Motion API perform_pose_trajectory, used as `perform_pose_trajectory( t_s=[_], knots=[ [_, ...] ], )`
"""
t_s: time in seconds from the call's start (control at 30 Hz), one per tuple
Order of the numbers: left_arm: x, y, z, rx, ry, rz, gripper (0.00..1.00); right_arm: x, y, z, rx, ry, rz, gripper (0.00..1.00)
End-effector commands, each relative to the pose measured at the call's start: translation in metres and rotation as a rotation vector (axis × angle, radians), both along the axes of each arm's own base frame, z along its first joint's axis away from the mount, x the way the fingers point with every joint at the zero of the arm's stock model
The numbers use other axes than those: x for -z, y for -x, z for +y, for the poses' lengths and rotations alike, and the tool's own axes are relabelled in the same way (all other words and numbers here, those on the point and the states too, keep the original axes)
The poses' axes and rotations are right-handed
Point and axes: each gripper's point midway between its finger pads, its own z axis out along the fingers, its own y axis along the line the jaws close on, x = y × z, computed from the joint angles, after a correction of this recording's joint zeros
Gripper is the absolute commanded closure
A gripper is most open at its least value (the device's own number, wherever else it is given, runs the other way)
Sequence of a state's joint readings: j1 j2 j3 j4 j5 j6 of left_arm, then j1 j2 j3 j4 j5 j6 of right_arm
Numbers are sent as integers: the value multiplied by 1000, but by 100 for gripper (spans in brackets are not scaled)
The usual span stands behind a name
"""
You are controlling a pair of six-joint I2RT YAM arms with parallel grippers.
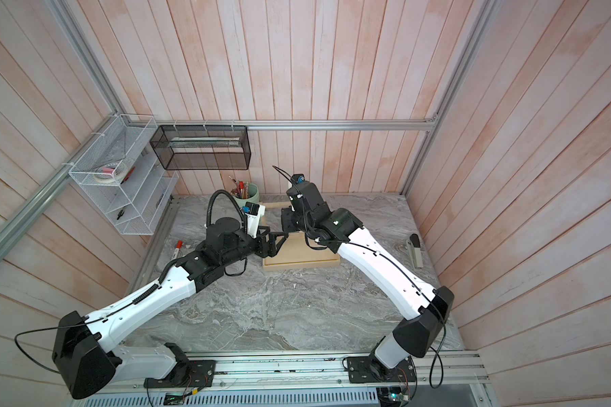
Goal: Hang the necklace on the jewelry display stand
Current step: Pick up the necklace from the center of the board.
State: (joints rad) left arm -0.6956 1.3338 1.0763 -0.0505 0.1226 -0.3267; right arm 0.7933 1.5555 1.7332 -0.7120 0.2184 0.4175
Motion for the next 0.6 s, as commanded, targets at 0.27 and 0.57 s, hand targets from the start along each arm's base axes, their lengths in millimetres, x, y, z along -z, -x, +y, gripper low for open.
perform_pose_trajectory(
  t_s=[0.27, 0.57],
  knots=[
    [-14, -24, -17, -13, -18, -92, 19, -15, 13, -4, -23, -61, -19, 100],
    [-14, -32, -27, 1, -16, -99, 31, -15, 15, -3, -29, -83, -22, 100]
  ],
)
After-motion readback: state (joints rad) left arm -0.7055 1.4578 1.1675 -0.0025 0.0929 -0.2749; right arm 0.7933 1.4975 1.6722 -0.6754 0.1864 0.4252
